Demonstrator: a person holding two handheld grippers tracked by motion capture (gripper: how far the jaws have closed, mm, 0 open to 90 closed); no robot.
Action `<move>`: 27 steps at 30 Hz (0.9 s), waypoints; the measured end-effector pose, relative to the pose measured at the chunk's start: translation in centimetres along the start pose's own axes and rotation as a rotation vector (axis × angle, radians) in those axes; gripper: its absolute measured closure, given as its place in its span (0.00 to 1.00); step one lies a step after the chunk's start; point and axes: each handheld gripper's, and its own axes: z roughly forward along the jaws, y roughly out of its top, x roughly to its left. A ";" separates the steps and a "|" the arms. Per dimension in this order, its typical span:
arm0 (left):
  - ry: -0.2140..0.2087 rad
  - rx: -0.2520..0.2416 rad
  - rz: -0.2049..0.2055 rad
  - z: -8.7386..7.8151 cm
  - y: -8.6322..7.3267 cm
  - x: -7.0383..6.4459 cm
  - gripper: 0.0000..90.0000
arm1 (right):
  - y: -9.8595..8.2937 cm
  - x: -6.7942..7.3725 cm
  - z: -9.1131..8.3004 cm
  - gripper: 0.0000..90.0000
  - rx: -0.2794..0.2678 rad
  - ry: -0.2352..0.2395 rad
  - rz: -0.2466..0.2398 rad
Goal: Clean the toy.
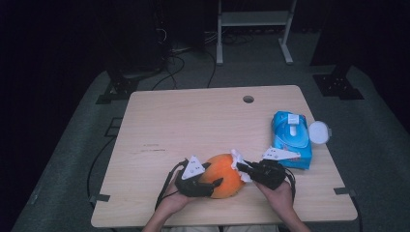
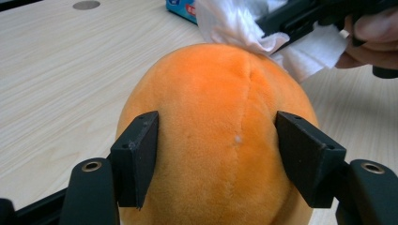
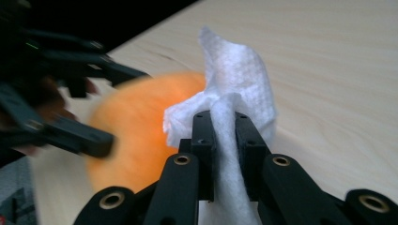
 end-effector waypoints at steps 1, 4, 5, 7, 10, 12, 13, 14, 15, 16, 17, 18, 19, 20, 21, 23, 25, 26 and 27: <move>0.004 0.005 0.007 0.0 0.0 -0.1 0.36 | 0.1 0.3 0.0 0.89 0.000 0.001 -0.013; -0.003 0.003 0.016 0.0 0.2 -0.4 0.36 | -0.4 -0.4 0.3 0.89 0.018 -0.010 0.012; -0.003 0.003 0.023 0.1 0.2 -0.5 0.36 | -0.6 -0.9 0.3 0.89 0.026 -0.019 0.027; 0.002 0.009 0.036 0.2 0.4 -0.8 0.36 | -0.7 -1.3 0.2 0.89 0.035 -0.031 0.048; 0.000 0.010 0.050 0.2 0.4 -1.1 0.36 | 0.0 0.0 -0.1 0.89 0.014 -0.022 -0.007; -0.003 0.011 0.056 0.2 0.4 -1.3 0.36 | 0.4 0.9 -0.1 0.89 -0.001 0.001 -0.040; -0.007 0.009 0.056 0.2 0.5 -1.3 0.35 | 0.5 1.0 0.0 0.89 0.009 -0.002 -0.053; -0.016 0.002 0.044 0.1 0.7 -1.2 0.32 | 0.3 0.9 0.1 0.89 0.016 -0.003 -0.063; -0.021 -0.006 0.028 0.0 0.9 -0.9 0.28 | 0.1 0.6 0.2 0.89 0.021 -0.002 -0.049; -0.015 -0.014 0.010 -0.2 1.0 -0.7 0.25 | -0.1 0.3 0.3 0.89 0.023 0.001 -0.032; -0.015 -0.014 0.010 -0.2 1.0 -0.7 0.23 | -0.1 0.3 0.3 0.89 0.023 0.001 -0.032; -0.006 -0.018 -0.014 -0.2 1.1 -0.5 0.23 | -0.3 0.0 0.3 0.89 0.024 -0.003 -0.022; -0.004 -0.003 -0.011 0.1 0.9 -0.5 0.26 | -0.3 -0.3 0.2 0.89 0.024 -0.005 -0.006; -0.004 -0.003 -0.011 0.1 0.9 -0.5 0.29 | -0.3 -0.3 0.2 0.89 0.024 -0.005 -0.006; 0.008 0.008 0.010 0.3 0.7 -0.8 0.29 | -0.1 -0.1 0.1 0.89 0.022 -0.005 -0.004; 0.001 0.003 0.027 0.5 0.7 -1.1 0.33 | 0.3 0.7 -0.1 0.89 0.008 0.009 -0.028; 0.010 0.014 0.050 0.5 0.8 -1.5 0.34 | 0.6 1.9 0.1 0.89 0.005 0.026 -0.073; 0.006 0.013 0.051 0.4 0.7 -1.4 0.35 | 0.4 1.8 0.2 0.89 0.009 0.022 -0.072; 0.002 0.008 0.045 0.4 0.6 -1.3 0.35 | 0.3 1.4 0.3 0.89 0.009 0.026 -0.052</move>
